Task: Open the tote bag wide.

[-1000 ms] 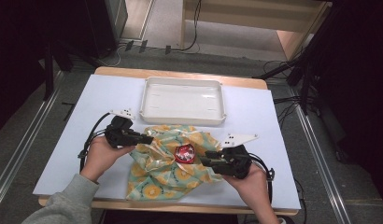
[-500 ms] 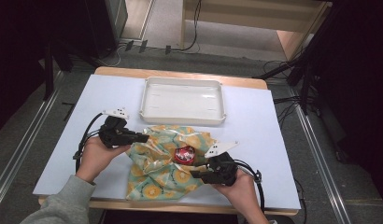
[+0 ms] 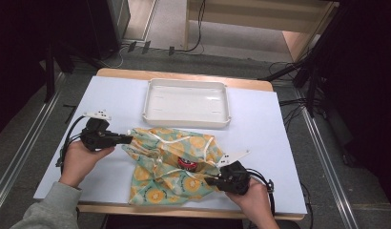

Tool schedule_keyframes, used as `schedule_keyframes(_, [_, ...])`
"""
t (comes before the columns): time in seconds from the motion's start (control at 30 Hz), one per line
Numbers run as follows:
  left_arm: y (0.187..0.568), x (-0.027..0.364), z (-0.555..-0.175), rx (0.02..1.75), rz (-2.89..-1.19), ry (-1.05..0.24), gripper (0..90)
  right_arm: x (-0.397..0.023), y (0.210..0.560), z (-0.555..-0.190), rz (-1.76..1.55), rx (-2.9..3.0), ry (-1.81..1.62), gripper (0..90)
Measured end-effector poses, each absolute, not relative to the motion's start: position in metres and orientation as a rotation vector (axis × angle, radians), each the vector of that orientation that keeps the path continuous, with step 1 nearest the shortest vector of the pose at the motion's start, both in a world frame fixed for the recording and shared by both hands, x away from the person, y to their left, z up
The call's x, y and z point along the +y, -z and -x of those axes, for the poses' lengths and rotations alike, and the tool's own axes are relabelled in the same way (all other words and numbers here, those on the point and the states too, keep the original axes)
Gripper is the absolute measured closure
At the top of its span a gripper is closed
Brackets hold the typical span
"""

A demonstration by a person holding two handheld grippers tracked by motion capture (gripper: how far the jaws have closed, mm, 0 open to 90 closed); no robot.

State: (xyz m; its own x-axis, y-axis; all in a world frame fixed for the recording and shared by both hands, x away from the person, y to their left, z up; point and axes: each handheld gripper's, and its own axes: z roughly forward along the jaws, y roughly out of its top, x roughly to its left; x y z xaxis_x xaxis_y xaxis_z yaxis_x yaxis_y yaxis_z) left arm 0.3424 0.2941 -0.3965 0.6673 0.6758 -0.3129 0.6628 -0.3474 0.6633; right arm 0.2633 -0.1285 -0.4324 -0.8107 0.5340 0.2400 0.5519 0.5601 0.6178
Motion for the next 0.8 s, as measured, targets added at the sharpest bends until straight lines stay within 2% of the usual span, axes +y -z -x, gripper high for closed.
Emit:
schedule_keyframes(0.37, [0.406, 0.319, -0.355, 1.149, -2.042, -0.091, 90.0, -0.153, 0.440, -0.258, 1.032, -2.735, 1.068, 90.0])
schedule_keyframes(0.53, [0.409, 0.315, -0.359, 1.132, -2.026, -0.038, 89.3, -0.156, 0.443, -0.256, 1.029, -2.725, 1.072, 90.0])
schedule_keyframes(0.67, [0.408, 0.309, -0.358, 1.107, -2.038, -0.029, 81.9, -0.153, 0.440, -0.256, 0.996, -2.728, 1.101, 83.1])
schedule_keyframes(0.8, [0.405, 0.307, -0.356, 1.092, -2.030, -0.022, 66.3, -0.150, 0.433, -0.255, 0.975, -2.731, 1.131, 74.7])
